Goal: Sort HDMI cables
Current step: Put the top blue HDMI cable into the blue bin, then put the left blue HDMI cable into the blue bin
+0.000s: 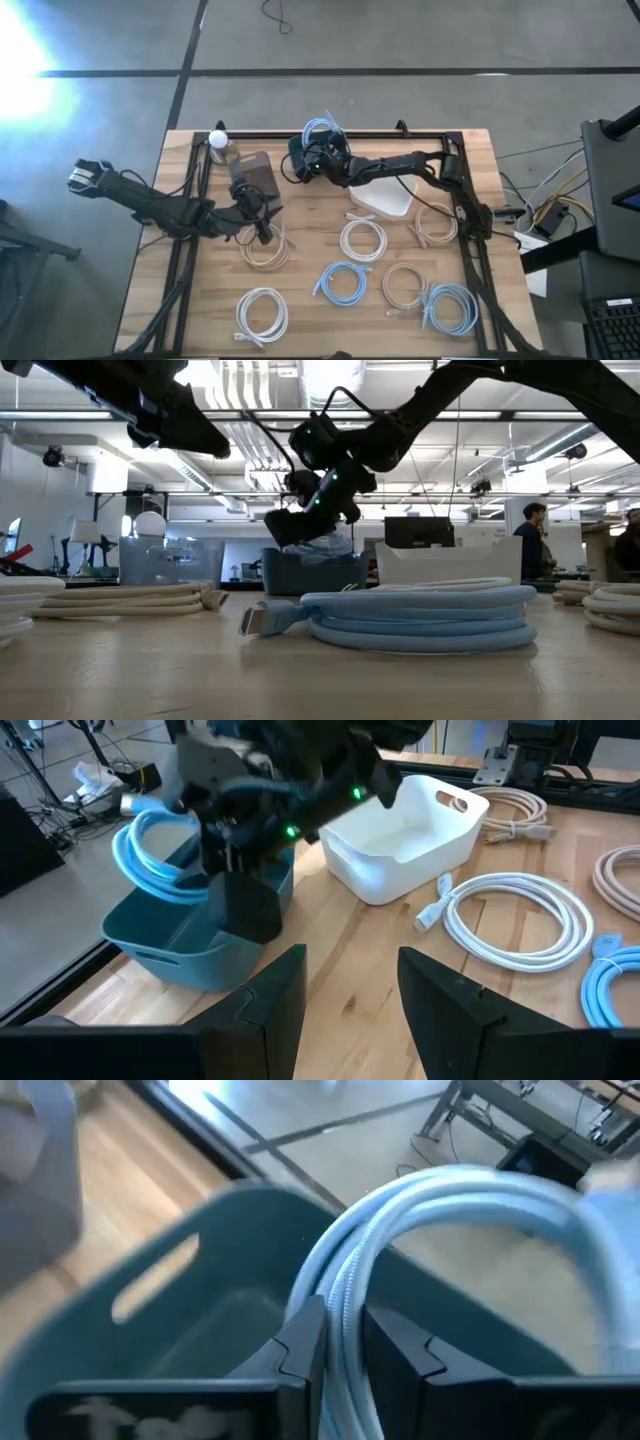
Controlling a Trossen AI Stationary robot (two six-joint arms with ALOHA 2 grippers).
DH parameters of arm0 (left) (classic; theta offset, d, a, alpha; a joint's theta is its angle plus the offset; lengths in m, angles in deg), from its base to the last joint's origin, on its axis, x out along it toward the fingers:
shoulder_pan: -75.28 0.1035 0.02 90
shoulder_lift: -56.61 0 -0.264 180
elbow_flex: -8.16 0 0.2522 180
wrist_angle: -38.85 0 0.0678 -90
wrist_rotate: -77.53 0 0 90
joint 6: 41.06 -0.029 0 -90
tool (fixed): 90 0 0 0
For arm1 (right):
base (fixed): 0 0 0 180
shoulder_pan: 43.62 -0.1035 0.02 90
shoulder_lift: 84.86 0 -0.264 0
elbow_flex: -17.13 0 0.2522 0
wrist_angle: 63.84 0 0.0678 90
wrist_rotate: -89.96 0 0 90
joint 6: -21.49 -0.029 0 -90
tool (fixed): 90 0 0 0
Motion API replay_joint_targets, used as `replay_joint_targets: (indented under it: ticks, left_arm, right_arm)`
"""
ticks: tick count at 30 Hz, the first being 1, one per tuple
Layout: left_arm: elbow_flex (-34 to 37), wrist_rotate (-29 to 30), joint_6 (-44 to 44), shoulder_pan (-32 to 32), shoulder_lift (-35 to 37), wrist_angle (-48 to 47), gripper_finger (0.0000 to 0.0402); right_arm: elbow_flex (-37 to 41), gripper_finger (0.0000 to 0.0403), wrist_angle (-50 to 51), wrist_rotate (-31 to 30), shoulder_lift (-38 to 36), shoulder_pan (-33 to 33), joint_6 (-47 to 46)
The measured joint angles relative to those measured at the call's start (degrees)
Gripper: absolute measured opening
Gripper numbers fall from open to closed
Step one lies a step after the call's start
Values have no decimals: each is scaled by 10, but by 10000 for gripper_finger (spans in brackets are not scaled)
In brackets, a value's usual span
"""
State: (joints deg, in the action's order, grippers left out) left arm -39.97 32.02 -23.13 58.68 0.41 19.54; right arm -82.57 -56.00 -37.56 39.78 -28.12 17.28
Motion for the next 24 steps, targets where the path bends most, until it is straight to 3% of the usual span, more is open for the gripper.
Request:
replay_joint_targets:
  ticks: [11, 16, 19, 24]
  left_arm:
    - [0, 0, 0, 0, 0, 0, 163]
    - [0, 0, 0, 0, 0, 0, 163]
    - [0, 0, 0, 0, 0, 0, 163]
    - [0, 0, -1, 0, 0, 0, 163]
  right_arm:
    - [-10, 139, 3, 5, -13, -2, 3]
    - [-10, 160, 57, 9, -29, -16, 3]
    - [-10, 167, 116, 40, -55, -30, -2]
    - [-10, 173, 240, 142, -107, -66, -34]
